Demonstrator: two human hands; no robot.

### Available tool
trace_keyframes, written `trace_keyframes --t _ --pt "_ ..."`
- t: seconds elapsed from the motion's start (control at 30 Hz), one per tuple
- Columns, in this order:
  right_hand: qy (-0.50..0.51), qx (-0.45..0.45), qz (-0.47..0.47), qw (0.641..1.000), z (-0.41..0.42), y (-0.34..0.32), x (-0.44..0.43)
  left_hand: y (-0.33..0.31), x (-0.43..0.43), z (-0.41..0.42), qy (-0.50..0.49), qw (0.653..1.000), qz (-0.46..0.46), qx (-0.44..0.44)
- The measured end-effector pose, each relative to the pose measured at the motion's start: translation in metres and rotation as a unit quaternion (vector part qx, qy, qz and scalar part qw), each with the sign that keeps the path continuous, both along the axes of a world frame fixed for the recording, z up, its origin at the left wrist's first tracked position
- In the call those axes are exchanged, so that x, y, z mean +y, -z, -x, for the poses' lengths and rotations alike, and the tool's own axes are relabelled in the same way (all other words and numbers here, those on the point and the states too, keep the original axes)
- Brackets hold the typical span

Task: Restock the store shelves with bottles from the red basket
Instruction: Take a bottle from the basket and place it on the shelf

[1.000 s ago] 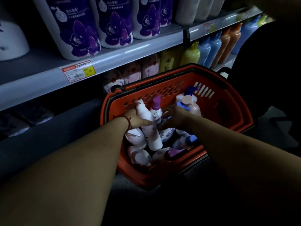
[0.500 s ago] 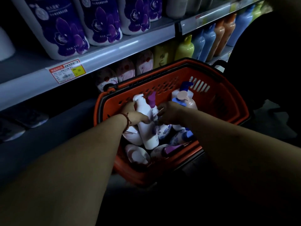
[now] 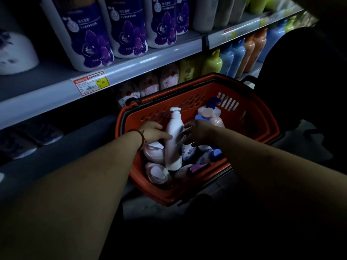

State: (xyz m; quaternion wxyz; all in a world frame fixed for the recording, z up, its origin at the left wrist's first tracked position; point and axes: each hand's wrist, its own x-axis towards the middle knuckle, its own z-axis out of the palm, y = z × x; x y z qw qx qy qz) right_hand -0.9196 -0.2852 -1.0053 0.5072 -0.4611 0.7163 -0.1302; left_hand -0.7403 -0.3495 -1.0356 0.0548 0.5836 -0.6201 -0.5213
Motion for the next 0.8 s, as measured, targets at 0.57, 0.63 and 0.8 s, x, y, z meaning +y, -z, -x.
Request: trace_keyframes --t 0.57,0.63,0.8 --pt "-0.006 0.014 0.042 0.999 0.020 0.006 -0.007 0.002 -0.003 0.033 -0.041 0.995 0.085 0.014" --pt "0.001 -0.007 0.038 0.999 0.017 0.002 -0.004 -0.015 -0.004 0.024 -0.062 0.991 0.076 0.093" --pt "0.029 -0.170 0.039 0.984 0.001 -0.022 0.003 -0.050 -0.002 0.001 -0.083 0.963 0.080 0.242"
